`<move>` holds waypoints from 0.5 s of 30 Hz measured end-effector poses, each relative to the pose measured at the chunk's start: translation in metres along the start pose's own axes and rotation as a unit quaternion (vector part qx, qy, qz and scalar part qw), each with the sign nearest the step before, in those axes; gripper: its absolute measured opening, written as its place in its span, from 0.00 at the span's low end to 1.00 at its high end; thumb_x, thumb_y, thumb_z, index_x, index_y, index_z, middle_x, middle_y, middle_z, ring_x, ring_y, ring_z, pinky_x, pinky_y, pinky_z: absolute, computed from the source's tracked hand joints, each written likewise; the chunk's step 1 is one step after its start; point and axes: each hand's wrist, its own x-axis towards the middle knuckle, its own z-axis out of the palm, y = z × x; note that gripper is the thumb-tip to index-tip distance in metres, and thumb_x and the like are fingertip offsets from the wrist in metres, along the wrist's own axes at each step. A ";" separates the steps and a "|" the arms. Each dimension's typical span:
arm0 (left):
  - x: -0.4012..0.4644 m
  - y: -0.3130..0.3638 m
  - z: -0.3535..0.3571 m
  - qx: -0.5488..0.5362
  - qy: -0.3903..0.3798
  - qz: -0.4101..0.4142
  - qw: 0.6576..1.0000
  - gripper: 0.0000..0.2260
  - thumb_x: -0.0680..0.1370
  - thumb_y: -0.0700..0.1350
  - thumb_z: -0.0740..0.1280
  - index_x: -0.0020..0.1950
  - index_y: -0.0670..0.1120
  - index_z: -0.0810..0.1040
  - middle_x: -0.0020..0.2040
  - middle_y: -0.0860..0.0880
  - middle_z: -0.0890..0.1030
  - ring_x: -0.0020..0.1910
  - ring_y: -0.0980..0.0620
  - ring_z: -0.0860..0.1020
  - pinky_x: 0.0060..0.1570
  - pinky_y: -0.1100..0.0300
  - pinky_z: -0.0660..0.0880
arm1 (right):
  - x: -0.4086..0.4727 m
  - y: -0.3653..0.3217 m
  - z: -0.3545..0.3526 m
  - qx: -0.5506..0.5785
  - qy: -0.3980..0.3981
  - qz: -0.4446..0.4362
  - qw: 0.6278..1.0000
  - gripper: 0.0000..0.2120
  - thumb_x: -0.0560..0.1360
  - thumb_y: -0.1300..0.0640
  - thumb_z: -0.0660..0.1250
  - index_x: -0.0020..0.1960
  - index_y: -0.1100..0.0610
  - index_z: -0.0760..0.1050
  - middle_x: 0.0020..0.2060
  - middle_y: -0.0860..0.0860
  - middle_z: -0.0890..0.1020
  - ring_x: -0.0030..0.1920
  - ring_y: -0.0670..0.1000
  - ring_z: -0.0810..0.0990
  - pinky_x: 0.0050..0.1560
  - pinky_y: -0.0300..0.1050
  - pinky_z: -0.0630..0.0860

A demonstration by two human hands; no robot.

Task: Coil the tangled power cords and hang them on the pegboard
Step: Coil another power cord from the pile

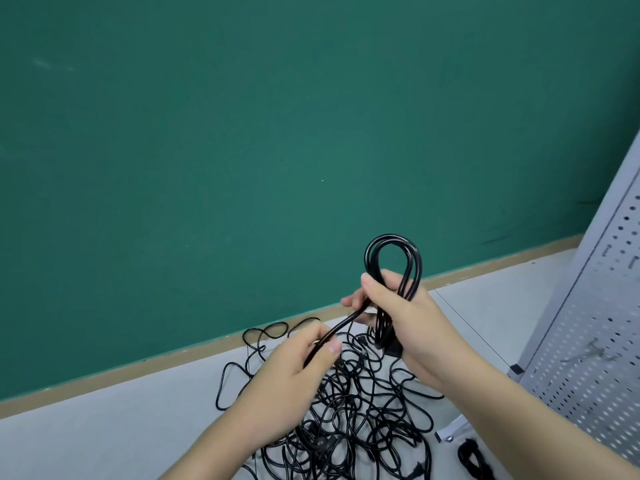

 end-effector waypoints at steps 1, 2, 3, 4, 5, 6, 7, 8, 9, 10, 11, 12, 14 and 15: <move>-0.001 0.000 0.000 0.014 0.006 0.009 1.000 0.10 0.85 0.57 0.59 0.51 0.53 0.73 0.32 0.57 0.67 0.31 0.54 0.63 0.33 0.57 0.63 | 0.000 -0.001 0.000 0.008 0.002 0.006 1.000 0.14 0.84 0.57 0.64 0.41 0.61 0.76 0.38 0.56 0.81 0.49 0.52 0.86 0.46 0.40 0.80; -0.002 0.002 0.001 0.019 0.014 0.014 1.000 0.09 0.85 0.57 0.59 0.52 0.54 0.73 0.30 0.56 0.66 0.30 0.53 0.62 0.32 0.58 0.61 | 0.001 -0.001 0.000 0.020 0.004 0.011 1.000 0.15 0.84 0.57 0.63 0.41 0.62 0.75 0.37 0.57 0.80 0.49 0.53 0.87 0.46 0.41 0.81; -0.002 0.003 0.001 0.017 0.021 0.017 0.999 0.07 0.85 0.55 0.59 0.51 0.54 0.72 0.29 0.56 0.66 0.29 0.53 0.60 0.30 0.59 0.59 | 0.001 -0.001 0.000 0.037 0.006 0.016 0.999 0.15 0.84 0.58 0.63 0.41 0.63 0.74 0.36 0.57 0.78 0.47 0.54 0.87 0.45 0.42 0.81; -0.001 0.005 0.002 0.012 0.026 0.020 0.999 0.07 0.86 0.54 0.59 0.50 0.54 0.71 0.28 0.55 0.65 0.29 0.53 0.59 0.29 0.60 0.58 | 0.001 -0.001 0.001 0.054 0.010 0.020 0.998 0.15 0.84 0.58 0.63 0.41 0.63 0.72 0.36 0.58 0.77 0.44 0.55 0.86 0.43 0.43 0.81; -0.001 0.006 0.001 0.007 0.030 0.022 0.999 0.08 0.86 0.53 0.59 0.48 0.53 0.71 0.28 0.55 0.64 0.29 0.53 0.59 0.29 0.60 0.58 | 0.000 -0.001 0.001 0.066 0.012 0.023 0.997 0.15 0.84 0.59 0.63 0.40 0.63 0.71 0.36 0.59 0.75 0.40 0.55 0.85 0.41 0.43 0.81; 0.000 0.005 0.001 0.006 0.031 0.026 0.999 0.09 0.86 0.52 0.59 0.47 0.53 0.72 0.29 0.55 0.64 0.29 0.53 0.59 0.30 0.59 0.58 | 0.000 -0.002 0.002 0.070 0.015 0.023 0.997 0.15 0.84 0.59 0.64 0.40 0.62 0.70 0.35 0.59 0.73 0.38 0.55 0.83 0.39 0.43 0.80; 0.001 0.004 0.001 0.011 0.027 0.027 0.999 0.10 0.86 0.51 0.59 0.45 0.52 0.72 0.30 0.55 0.64 0.30 0.53 0.60 0.31 0.58 0.59 | -0.001 -0.002 0.002 0.070 0.016 0.022 0.997 0.15 0.84 0.59 0.64 0.40 0.62 0.69 0.34 0.59 0.72 0.36 0.56 0.82 0.37 0.42 0.79; 0.002 0.002 0.001 0.018 0.014 0.025 0.999 0.11 0.86 0.51 0.59 0.45 0.51 0.72 0.31 0.55 0.65 0.31 0.53 0.61 0.32 0.57 0.59 | -0.001 -0.002 0.002 0.066 0.016 0.024 0.997 0.15 0.84 0.59 0.64 0.39 0.62 0.68 0.34 0.59 0.71 0.35 0.57 0.81 0.36 0.42 0.78; 0.002 0.000 0.000 0.020 -0.005 0.020 1.000 0.12 0.86 0.51 0.58 0.44 0.51 0.72 0.32 0.56 0.65 0.32 0.53 0.61 0.33 0.56 0.60 | -0.002 -0.001 0.003 0.055 0.015 0.027 0.998 0.15 0.84 0.59 0.64 0.39 0.61 0.68 0.34 0.60 0.71 0.35 0.58 0.81 0.35 0.42 0.78; 0.002 -0.002 0.000 0.010 -0.029 0.012 0.999 0.13 0.87 0.52 0.58 0.44 0.50 0.71 0.32 0.56 0.65 0.31 0.53 0.61 0.32 0.56 0.60 | -0.002 -0.001 0.003 0.039 0.013 0.029 0.999 0.15 0.83 0.58 0.64 0.39 0.61 0.68 0.34 0.60 0.71 0.34 0.58 0.80 0.36 0.43 0.77; 0.002 -0.002 0.000 -0.011 -0.052 -0.002 0.999 0.14 0.87 0.51 0.57 0.43 0.50 0.71 0.31 0.56 0.65 0.31 0.53 0.60 0.31 0.56 0.59 | -0.002 0.000 0.004 0.025 0.011 0.030 0.999 0.16 0.83 0.58 0.65 0.39 0.61 0.68 0.32 0.60 0.71 0.33 0.57 0.80 0.37 0.45 0.77; 0.001 -0.001 -0.001 -0.041 -0.073 -0.019 0.996 0.15 0.87 0.51 0.57 0.42 0.50 0.72 0.30 0.56 0.65 0.29 0.53 0.60 0.30 0.58 0.58 | -0.002 0.001 0.005 0.021 0.009 0.031 0.999 0.16 0.83 0.58 0.65 0.38 0.60 0.68 0.30 0.58 0.71 0.31 0.56 0.79 0.41 0.49 0.77; -0.001 0.004 -0.002 -0.094 -0.116 -0.049 0.988 0.16 0.87 0.49 0.57 0.40 0.52 0.72 0.29 0.55 0.64 0.27 0.55 0.58 0.27 0.62 0.57 | -0.002 0.002 0.008 0.026 0.004 0.037 0.999 0.18 0.83 0.58 0.65 0.35 0.56 0.67 0.27 0.51 0.70 0.28 0.52 0.75 0.45 0.57 0.74; -0.002 0.007 -0.003 -0.112 -0.136 -0.058 0.983 0.17 0.88 0.48 0.56 0.40 0.53 0.73 0.28 0.54 0.64 0.27 0.55 0.57 0.27 0.63 0.57 | -0.003 0.002 0.009 0.023 0.000 0.042 0.999 0.19 0.83 0.57 0.65 0.34 0.55 0.67 0.26 0.50 0.69 0.27 0.50 0.73 0.44 0.57 0.73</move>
